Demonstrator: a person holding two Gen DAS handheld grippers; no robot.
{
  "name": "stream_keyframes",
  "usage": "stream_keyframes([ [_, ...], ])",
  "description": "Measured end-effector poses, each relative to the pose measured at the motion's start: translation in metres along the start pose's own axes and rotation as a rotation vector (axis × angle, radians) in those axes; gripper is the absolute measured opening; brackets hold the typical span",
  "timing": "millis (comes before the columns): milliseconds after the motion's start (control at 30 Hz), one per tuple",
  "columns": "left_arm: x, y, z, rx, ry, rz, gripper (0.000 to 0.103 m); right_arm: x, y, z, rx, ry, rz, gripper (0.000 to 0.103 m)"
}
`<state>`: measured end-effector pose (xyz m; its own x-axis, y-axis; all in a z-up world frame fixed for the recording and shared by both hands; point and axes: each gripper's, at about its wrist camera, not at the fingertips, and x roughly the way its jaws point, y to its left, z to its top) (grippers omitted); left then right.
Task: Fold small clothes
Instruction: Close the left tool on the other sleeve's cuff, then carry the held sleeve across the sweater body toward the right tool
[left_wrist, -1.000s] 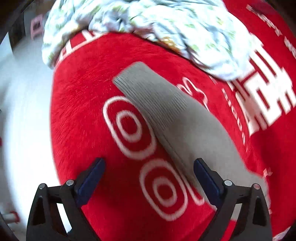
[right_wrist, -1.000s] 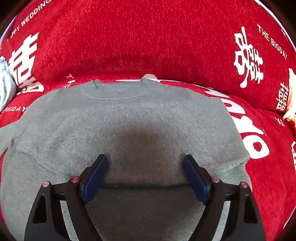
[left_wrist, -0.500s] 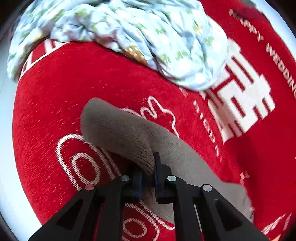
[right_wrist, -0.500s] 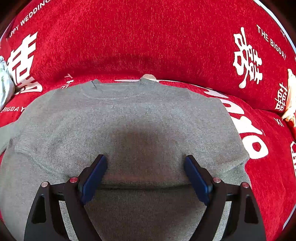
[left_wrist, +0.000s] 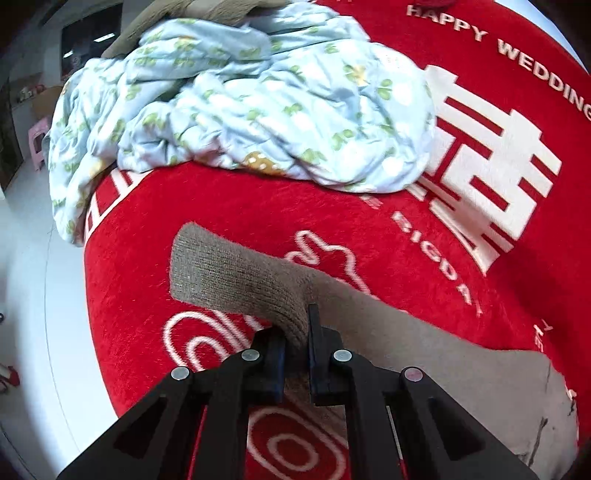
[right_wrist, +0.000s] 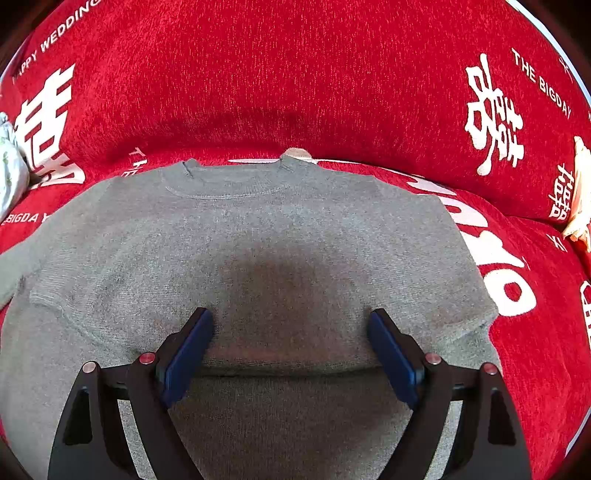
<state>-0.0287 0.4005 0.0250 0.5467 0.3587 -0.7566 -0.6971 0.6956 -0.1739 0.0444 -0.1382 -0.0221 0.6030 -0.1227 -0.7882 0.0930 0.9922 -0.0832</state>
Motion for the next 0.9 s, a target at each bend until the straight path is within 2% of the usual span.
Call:
stream_keyframes([
  [200, -0.024, -0.052, -0.001, 0.109, -0.022, -0.061, 0.01, 0.0, 0.0, 0.0, 0.001, 0.0, 0.002, 0.088],
  [433, -0.028, -0.129, -0.015, 0.194, 0.1, -0.156, 0.01, 0.001, -0.002, 0.001, 0.006, 0.011, 0.007, 0.088],
  [567, -0.027, -0.173, -0.035, 0.261, 0.162, -0.16, 0.01, -0.004, -0.003, 0.003, 0.012, 0.03, 0.02, 0.088],
  [700, -0.026, -0.202, -0.049, 0.29, 0.206, -0.158, 0.01, -0.018, -0.004, -0.004, 0.018, 0.01, 0.051, 0.089],
  [900, -0.042, -0.246, -0.064, 0.366, 0.199, -0.162, 0.01, -0.021, -0.001, -0.021, 0.001, 0.046, 0.107, 0.089],
])
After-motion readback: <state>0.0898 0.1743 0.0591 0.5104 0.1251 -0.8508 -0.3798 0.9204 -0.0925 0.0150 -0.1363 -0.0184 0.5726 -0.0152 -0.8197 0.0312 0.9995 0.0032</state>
